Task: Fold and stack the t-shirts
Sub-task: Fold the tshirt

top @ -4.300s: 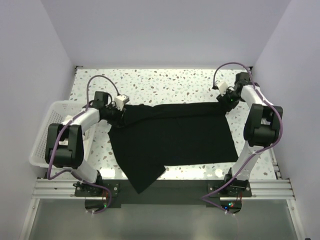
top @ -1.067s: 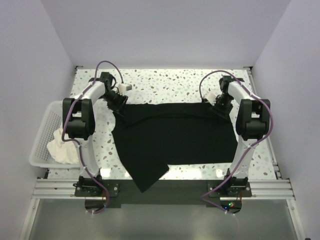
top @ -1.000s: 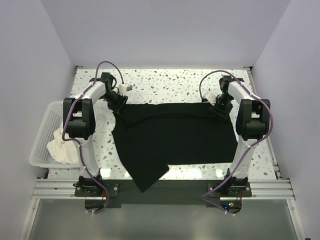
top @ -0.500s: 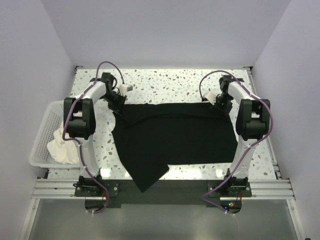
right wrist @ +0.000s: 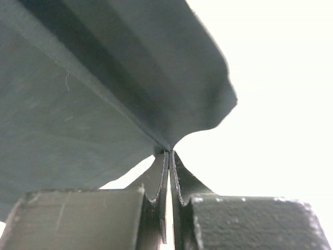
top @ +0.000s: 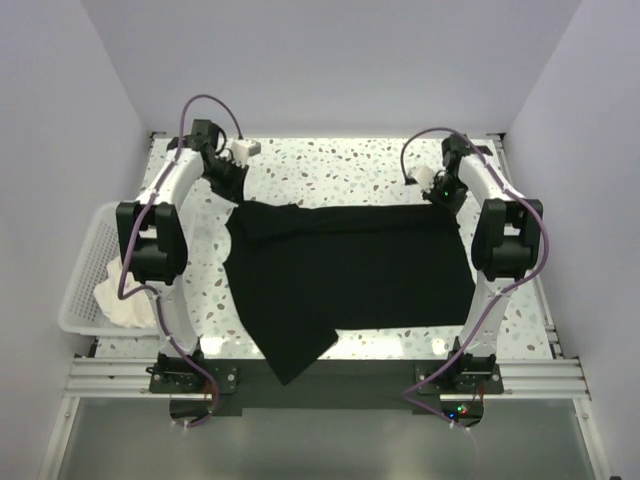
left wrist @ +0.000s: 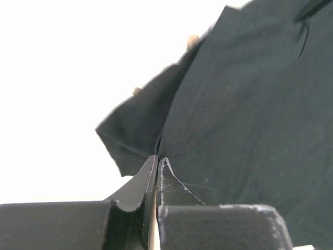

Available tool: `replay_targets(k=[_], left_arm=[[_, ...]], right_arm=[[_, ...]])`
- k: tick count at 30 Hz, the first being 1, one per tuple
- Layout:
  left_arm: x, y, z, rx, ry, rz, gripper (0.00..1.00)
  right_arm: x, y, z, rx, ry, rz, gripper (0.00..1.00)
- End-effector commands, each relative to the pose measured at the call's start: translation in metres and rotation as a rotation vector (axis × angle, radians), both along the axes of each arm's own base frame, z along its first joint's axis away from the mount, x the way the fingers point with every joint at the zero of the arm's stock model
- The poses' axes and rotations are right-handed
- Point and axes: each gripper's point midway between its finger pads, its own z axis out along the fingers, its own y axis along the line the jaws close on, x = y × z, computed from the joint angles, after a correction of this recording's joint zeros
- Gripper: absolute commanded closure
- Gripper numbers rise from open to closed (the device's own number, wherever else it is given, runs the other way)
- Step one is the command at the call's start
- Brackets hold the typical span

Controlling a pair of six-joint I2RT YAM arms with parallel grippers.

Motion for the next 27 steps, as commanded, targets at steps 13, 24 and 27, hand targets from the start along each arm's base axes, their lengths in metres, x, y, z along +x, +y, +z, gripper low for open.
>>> replay_targets(k=[13, 24, 27], left_arm=[[0.1, 0.004, 0.175, -0.117, -0.577, 0.089, 1.0], [0.057, -0.011, 0.159, -0.16, -0.507, -0.036, 1.0], [0.036, -0.011, 0.163, -0.155, -0.507, -0.065, 1.0]], right_arm=[[0.136, 0.006, 0.108, -0.031, -0.507, -0.03, 1.0], [0.111, 0.005, 0.087, -0.036, -0.44, 0.033, 1.0], [0.101, 0.004, 0.088, -0.026, -0.43, 0.043, 1.0]])
